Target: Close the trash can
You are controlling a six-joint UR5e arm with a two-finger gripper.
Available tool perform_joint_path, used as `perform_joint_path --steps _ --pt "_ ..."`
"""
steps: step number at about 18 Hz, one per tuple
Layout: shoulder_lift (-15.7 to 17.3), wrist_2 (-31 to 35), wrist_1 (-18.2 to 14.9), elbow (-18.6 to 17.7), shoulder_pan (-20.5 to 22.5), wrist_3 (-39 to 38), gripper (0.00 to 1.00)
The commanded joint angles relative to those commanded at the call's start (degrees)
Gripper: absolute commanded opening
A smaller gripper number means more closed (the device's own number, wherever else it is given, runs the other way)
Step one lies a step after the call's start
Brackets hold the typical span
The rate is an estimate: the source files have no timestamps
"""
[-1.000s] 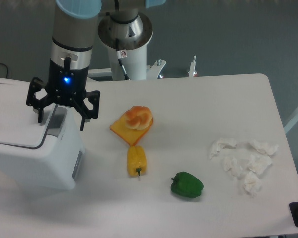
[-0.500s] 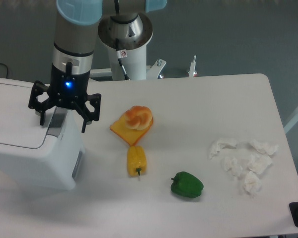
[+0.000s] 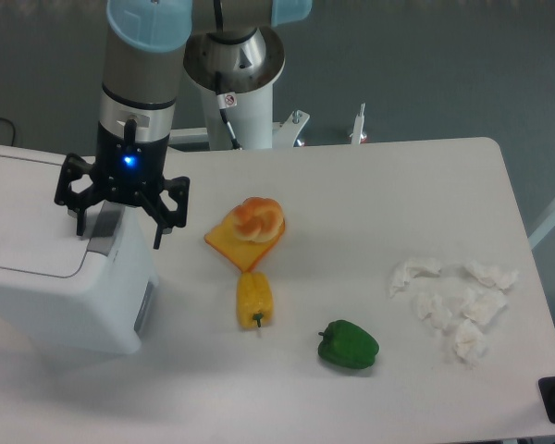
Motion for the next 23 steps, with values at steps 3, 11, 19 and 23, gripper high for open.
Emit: perform_joint_path --steps 3,11,19,23 --pt "0.09 0.0 -0.09 1.14 0.61 0.26 1.0" --pt "0.0 -0.35 -0.18 4.04 11.32 12.98 1.0" --pt "-5.27 0.09 -0.26 3.87 26.7 41.09 1.0" --pt "-9.13 6.83 -0.35 4.13 31.28 59.9 1.0"
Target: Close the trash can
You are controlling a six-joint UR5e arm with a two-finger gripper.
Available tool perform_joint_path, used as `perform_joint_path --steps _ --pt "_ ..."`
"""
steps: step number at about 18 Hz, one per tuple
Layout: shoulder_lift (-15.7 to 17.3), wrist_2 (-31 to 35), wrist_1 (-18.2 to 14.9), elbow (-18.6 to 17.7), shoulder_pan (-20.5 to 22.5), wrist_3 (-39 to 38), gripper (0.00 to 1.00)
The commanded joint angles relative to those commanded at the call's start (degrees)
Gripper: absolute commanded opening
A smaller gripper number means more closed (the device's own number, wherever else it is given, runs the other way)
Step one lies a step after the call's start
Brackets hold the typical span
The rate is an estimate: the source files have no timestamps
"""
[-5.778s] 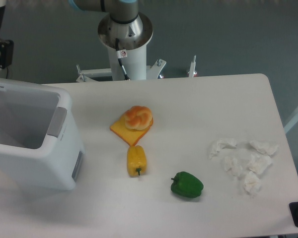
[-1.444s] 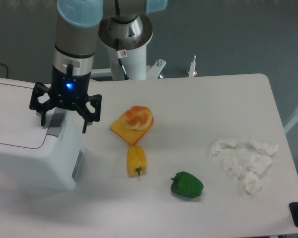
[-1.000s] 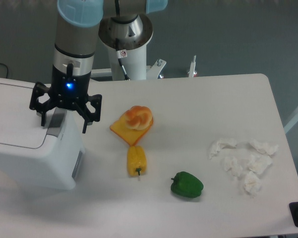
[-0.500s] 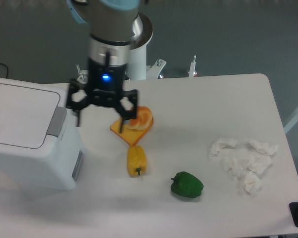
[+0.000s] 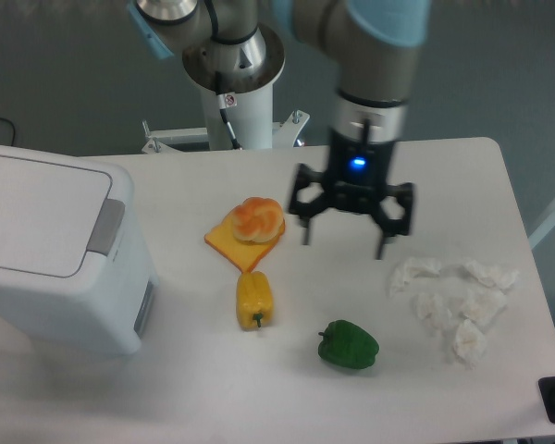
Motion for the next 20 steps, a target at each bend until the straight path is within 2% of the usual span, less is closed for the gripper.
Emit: perform_joint_path --steps 2,4,7,10,13,15,20 --pt "-1.85 4.75 -0.35 0.0 1.76 7.13 1.0" --pt "-4.04 8.44 -0.26 0.7 2.73 10.75 1.0" --pt "-7.47 9.87 -1.93 4.65 5.01 12.86 1.0" --pt "-12.56 11.88 -2.55 8.69 5.45 16.12 1.0" --pt "-15.91 13.74 -6.66 13.52 5.54 16.39 1.0" --pt "-17.14 13.74 -10.01 16.51 5.54 16.48 1.0" --pt "-18.46 13.74 -12.73 19.77 5.72 16.48 1.0"
